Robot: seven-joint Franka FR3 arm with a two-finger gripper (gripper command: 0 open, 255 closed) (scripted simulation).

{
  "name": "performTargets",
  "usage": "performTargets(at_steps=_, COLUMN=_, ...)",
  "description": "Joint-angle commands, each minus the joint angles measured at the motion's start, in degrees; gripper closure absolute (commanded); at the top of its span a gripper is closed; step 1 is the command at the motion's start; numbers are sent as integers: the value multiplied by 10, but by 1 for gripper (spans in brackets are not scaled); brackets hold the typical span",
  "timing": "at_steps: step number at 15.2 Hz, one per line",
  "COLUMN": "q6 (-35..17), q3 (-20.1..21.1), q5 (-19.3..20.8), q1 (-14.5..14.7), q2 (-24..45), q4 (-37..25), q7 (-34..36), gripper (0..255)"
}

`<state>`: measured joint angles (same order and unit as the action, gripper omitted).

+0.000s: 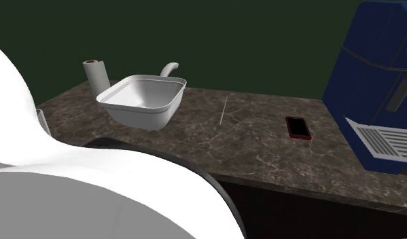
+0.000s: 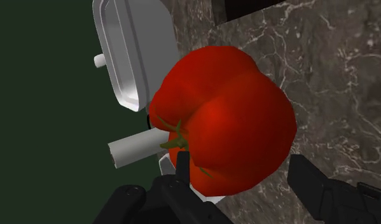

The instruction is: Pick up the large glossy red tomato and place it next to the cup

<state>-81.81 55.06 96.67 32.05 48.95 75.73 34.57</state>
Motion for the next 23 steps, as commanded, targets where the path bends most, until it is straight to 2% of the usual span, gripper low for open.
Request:
performTargets(at_steps=1, q6=-3, q3=-4, q5=4, q1=2, q2=8, q4=1, q7=8, gripper=255)
performTargets(at_steps=23, q6=-34, q3=-43, q5=39, q1=15, q2=82, q4=22, q7=88, gripper=255)
